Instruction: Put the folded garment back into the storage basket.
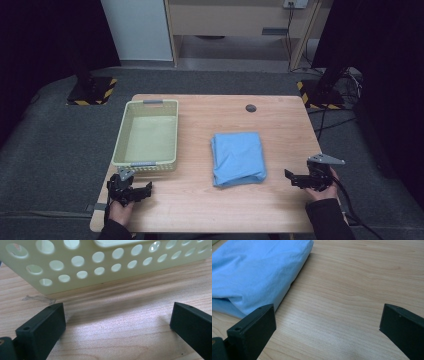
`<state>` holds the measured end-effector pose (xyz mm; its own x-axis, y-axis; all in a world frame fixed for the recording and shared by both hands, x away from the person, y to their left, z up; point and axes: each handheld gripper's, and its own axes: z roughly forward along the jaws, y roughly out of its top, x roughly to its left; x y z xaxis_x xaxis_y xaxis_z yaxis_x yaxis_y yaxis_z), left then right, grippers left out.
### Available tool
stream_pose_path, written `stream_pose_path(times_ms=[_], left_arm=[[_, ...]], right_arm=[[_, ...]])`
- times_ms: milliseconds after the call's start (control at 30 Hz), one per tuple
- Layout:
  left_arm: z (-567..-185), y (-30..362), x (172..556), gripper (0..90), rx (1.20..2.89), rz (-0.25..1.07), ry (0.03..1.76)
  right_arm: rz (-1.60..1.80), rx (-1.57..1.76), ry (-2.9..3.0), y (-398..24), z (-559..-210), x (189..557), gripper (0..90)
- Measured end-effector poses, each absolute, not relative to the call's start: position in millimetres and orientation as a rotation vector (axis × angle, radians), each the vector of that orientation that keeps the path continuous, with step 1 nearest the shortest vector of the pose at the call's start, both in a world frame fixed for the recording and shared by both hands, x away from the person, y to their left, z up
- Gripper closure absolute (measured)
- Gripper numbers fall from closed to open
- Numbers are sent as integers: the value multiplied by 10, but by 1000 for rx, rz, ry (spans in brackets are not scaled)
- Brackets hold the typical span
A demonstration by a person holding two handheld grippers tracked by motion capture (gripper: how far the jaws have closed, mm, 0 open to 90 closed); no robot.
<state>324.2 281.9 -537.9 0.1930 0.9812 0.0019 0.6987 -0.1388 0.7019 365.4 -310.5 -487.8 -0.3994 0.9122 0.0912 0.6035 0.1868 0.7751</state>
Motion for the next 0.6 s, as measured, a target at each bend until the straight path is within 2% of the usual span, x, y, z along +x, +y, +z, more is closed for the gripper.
stream_pose_path(times_ms=[600], left_arm=[[-5379,2807,3230,0,1896,650,1579]], right_arm=[[1162,1414,2101,-2719,-4712,3925,44]])
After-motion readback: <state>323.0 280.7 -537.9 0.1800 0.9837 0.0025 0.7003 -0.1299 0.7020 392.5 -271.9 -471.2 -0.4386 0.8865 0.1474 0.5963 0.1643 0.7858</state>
